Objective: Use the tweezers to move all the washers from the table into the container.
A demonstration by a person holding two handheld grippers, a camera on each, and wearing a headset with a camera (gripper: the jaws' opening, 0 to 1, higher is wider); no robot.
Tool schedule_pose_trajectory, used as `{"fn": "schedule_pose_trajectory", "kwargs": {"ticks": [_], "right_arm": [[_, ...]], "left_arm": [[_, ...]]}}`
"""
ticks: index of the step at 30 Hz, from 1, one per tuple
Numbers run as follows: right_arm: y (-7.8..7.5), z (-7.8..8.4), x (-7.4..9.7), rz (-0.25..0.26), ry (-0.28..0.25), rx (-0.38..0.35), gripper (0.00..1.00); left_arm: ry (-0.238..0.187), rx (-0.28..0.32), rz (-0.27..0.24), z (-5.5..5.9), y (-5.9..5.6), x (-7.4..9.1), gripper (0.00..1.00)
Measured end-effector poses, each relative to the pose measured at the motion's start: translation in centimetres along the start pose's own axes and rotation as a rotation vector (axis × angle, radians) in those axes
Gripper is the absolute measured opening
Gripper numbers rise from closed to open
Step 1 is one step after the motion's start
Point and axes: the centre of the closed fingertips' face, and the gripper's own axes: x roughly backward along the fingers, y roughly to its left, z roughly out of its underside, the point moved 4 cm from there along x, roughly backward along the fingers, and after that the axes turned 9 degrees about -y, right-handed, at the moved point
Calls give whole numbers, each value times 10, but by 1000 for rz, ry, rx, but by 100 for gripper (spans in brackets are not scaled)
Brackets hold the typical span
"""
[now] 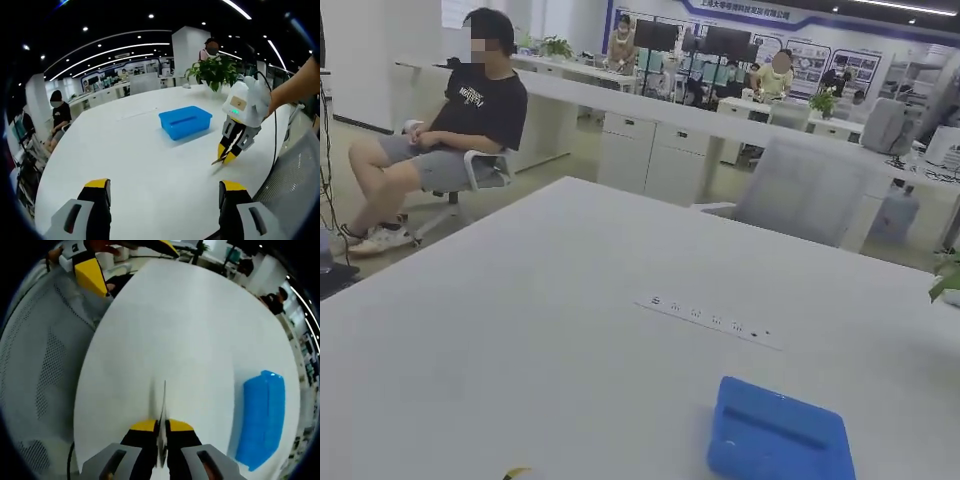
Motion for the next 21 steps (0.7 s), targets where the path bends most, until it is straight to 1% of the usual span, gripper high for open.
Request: {"fn": "schedule_pose_trajectory", "kwargs": {"ticks": [3, 4, 6, 7, 9, 11, 12, 13, 14, 15, 16, 17, 18, 19, 20, 21], "right_arm": [[1, 0, -1, 14, 16, 21, 3], [3, -1, 0, 25, 19, 24, 4], [4, -1, 0, 37, 18, 35, 4], [3, -1, 0, 54, 12, 10, 6], [8, -3, 2, 54, -22, -87, 12], [6, -7, 10, 103, -56, -103, 14], [7, -8, 17, 141, -86, -137, 15], [9, -9, 22, 158, -110, -180, 17], [13, -8, 32, 194, -133, -248, 18], [15, -10, 38, 227, -179, -288, 20], [18, -10, 48, 266, -238, -373, 23], [21, -9, 53, 287, -267, -433, 24], [24, -5, 63, 329, -308, -508, 27], [24, -4, 66, 345, -321, -532, 30], [28, 0, 75, 385, -355, -602, 32], [30, 2, 80, 408, -384, -647, 34]], "left_arm": [[4, -5, 5, 0, -1, 0, 91], [5, -6, 8, 1, -2, -1, 91], [8, -10, 12, 1, -3, -1, 91], [13, -15, 16, 1, -3, -1, 91], [17, -20, 22, 2, -5, -1, 91], [20, -24, 33, 2, -7, -2, 91], [24, -24, 42, 2, -8, -2, 91], [27, -23, 48, 2, -9, -2, 92], [28, -19, 57, 1, -11, -2, 92], [28, -17, 63, 1, -12, -2, 92], [31, -16, 70, 0, -12, -2, 93], [36, -17, 80, 0, -14, -2, 94], [37, -16, 89, -2, -15, -1, 95], [39, -13, 101, -4, -17, -1, 95], [37, -10, 109, -6, -19, 0, 95], [41, -4, 124, -8, -21, 1, 96]]}}
